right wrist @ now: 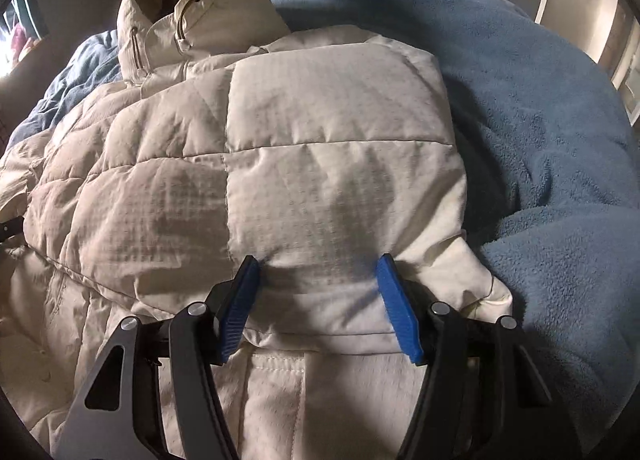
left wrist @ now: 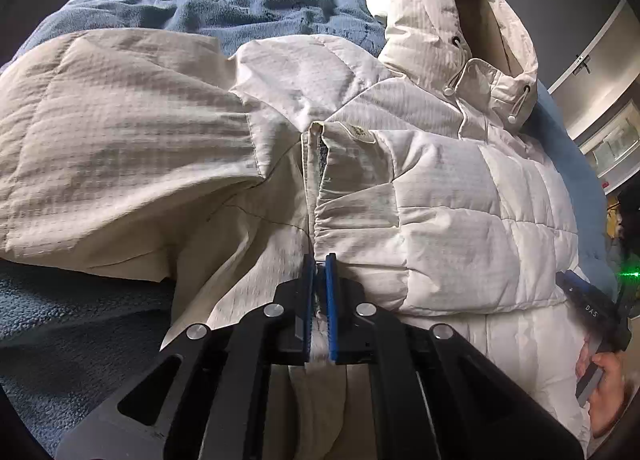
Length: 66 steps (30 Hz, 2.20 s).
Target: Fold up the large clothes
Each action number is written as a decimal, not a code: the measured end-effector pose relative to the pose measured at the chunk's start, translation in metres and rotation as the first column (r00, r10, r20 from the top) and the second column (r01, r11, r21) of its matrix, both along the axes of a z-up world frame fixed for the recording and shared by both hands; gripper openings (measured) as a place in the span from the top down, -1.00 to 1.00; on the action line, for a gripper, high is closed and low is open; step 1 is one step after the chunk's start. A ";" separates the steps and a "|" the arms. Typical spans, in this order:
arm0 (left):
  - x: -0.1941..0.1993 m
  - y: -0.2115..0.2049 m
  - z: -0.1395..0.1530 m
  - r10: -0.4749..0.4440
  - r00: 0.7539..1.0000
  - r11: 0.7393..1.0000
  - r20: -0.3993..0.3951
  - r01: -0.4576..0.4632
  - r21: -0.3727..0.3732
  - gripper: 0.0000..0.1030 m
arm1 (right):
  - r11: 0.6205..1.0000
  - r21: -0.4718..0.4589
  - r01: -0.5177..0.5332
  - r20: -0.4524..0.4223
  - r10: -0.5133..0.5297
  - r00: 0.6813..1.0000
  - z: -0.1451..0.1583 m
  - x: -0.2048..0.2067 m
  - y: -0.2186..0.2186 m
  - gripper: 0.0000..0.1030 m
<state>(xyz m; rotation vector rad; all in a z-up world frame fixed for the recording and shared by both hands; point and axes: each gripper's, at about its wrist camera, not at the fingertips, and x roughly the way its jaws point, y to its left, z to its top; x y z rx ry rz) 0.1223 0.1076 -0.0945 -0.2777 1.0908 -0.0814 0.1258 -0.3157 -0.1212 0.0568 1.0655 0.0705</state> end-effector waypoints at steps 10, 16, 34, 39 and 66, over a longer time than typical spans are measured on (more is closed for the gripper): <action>-0.012 -0.024 0.048 -0.065 0.972 0.993 0.224 0.042 0.109 -0.20 | 1.000 -0.003 0.009 0.211 -0.009 0.977 0.038 -0.027 0.009 -0.36; -0.003 -0.070 0.044 -0.208 0.946 0.966 0.249 0.159 0.206 -0.65 | 0.995 -0.061 -0.078 0.170 0.088 0.982 0.030 -0.018 0.039 -0.68; 0.003 -0.088 -0.004 -0.251 0.964 0.935 0.085 0.218 0.281 -0.87 | 0.998 -0.018 -0.053 0.020 0.054 0.998 -0.009 0.007 0.036 -0.85; -0.007 -0.080 0.006 -0.214 0.972 0.946 0.095 0.182 0.268 -0.87 | 0.999 -0.027 -0.037 0.054 0.039 0.998 0.004 -0.008 0.033 -0.85; -0.060 0.099 0.084 0.341 0.919 0.940 0.199 -0.336 -0.056 -0.87 | 0.984 -0.133 0.117 0.399 -0.055 0.915 0.113 -0.071 0.046 -0.85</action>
